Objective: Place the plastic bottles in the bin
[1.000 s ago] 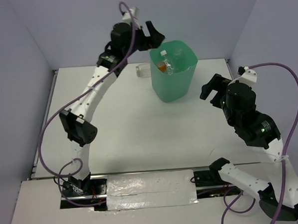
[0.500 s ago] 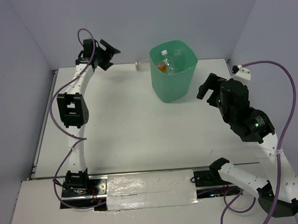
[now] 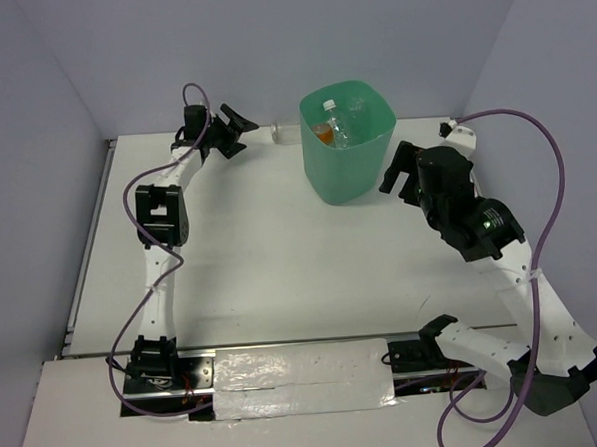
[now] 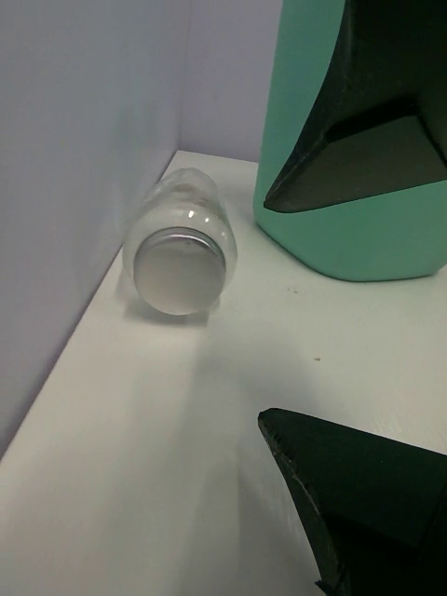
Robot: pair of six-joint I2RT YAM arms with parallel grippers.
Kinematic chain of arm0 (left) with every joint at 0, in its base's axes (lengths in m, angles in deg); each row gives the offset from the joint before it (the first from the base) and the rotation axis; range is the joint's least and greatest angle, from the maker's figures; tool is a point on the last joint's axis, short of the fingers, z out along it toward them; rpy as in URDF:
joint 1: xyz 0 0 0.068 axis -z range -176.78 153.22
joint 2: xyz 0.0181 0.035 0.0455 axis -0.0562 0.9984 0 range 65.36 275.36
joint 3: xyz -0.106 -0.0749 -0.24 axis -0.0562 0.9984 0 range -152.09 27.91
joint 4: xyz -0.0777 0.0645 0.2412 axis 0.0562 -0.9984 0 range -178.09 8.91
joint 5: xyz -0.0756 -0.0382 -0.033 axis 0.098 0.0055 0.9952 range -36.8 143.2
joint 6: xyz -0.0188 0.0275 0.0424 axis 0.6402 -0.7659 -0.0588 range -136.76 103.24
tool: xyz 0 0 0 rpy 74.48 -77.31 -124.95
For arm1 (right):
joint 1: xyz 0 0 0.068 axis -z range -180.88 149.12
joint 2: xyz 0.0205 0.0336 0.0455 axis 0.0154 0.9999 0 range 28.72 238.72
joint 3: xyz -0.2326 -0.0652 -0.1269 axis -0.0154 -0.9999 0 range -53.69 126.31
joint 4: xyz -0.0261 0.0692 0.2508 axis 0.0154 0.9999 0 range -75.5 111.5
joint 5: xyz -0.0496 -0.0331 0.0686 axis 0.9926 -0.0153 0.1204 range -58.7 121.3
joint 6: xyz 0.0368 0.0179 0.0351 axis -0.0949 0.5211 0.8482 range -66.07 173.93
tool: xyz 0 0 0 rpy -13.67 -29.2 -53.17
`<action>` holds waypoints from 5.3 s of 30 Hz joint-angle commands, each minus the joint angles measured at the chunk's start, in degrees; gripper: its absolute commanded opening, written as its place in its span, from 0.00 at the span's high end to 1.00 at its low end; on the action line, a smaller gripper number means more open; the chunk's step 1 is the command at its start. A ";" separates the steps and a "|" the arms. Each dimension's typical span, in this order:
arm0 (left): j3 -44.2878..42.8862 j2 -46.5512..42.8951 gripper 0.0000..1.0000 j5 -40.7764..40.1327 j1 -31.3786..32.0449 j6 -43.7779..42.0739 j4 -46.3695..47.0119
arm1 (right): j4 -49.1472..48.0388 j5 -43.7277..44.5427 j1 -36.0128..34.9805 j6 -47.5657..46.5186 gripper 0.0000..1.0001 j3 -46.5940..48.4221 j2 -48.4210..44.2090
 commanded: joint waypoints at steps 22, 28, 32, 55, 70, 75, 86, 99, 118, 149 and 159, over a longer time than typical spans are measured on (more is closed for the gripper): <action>-10.68 14.33 0.01 -5.99 4.93 20.47 23.73 | -3.70 -1.88 -0.35 -0.42 0.00 1.64 3.05; -12.52 16.70 0.01 -9.42 6.60 22.76 25.76 | -3.70 -1.44 -0.35 -1.04 0.00 2.26 3.76; -12.52 17.59 0.01 -9.78 6.78 23.47 26.90 | -4.31 -1.96 -0.35 -0.95 0.00 2.17 4.28; -0.14 11.09 0.01 -0.46 7.75 15.39 32.53 | -4.57 -2.40 -0.35 -0.34 0.00 1.46 5.60; 4.70 6.51 0.01 2.26 8.89 5.45 23.74 | -4.49 -3.19 -0.35 0.37 0.00 1.90 5.95; 2.86 6.69 0.01 3.05 9.68 2.30 20.23 | -4.31 -3.37 -0.35 0.72 0.00 1.99 5.95; -1.45 7.48 0.00 2.97 11.00 -2.90 14.25 | -4.48 -3.54 -0.35 0.72 0.00 1.99 6.13; 0.05 6.60 0.29 2.35 11.18 -3.87 14.77 | -4.49 -3.55 -0.44 0.90 0.00 1.55 6.22; 19.64 -18.96 0.86 1.66 7.84 -9.57 19.26 | -4.75 -4.34 -0.44 1.51 0.00 1.11 5.25; -1.45 -27.77 0.82 -1.79 20.23 -25.59 -2.46 | -0.36 -1.18 -0.88 3.09 0.00 1.20 -3.71; -2.24 -25.21 0.07 1.99 23.04 -24.26 -2.37 | -0.35 -0.12 -0.70 3.00 0.00 0.50 -4.42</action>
